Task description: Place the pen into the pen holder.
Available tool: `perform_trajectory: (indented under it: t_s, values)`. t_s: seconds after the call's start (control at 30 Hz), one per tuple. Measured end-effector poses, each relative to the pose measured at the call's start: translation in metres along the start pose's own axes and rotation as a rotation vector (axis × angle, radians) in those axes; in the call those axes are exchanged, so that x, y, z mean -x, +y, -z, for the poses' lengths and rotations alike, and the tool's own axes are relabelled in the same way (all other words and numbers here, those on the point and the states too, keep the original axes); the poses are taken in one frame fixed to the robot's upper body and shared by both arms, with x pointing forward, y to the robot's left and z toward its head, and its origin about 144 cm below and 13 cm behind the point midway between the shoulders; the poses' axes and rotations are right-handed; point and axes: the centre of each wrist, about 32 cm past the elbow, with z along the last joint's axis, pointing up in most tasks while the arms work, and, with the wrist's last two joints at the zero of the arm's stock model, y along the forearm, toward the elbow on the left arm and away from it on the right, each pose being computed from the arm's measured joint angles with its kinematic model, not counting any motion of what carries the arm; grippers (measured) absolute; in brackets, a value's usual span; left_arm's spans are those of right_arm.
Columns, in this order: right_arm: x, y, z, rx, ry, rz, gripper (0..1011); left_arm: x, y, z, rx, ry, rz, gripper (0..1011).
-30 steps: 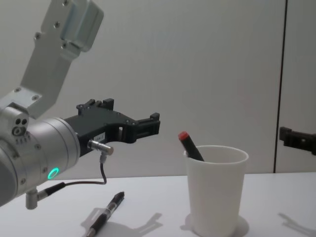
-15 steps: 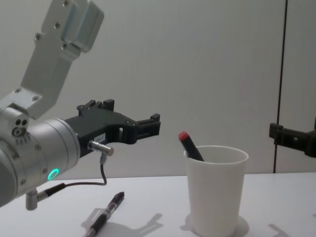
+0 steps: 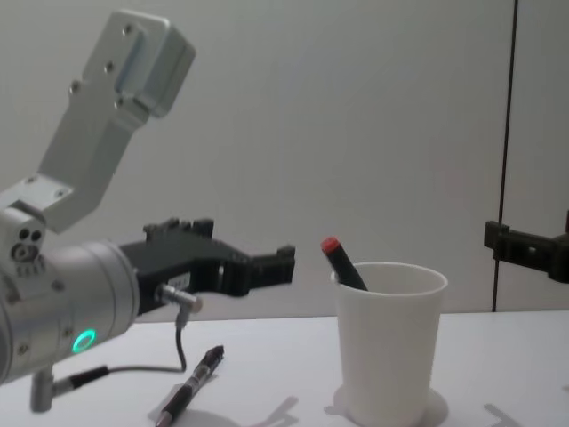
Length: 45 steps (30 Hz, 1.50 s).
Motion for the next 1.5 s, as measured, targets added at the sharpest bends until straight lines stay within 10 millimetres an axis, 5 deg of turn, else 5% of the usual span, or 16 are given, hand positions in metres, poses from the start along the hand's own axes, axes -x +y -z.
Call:
perform_trajectory:
  t_s: [0.67,1.5]
  values:
    - [0.000,0.000,0.000,0.000,0.000,-0.001,1001,0.027,0.027,0.012,-0.109,0.092,-0.160,1001]
    - [0.000,0.000,0.000,0.000,0.000,-0.001,1001,0.050,0.018,0.041,-0.111,0.187,-0.261,1001]
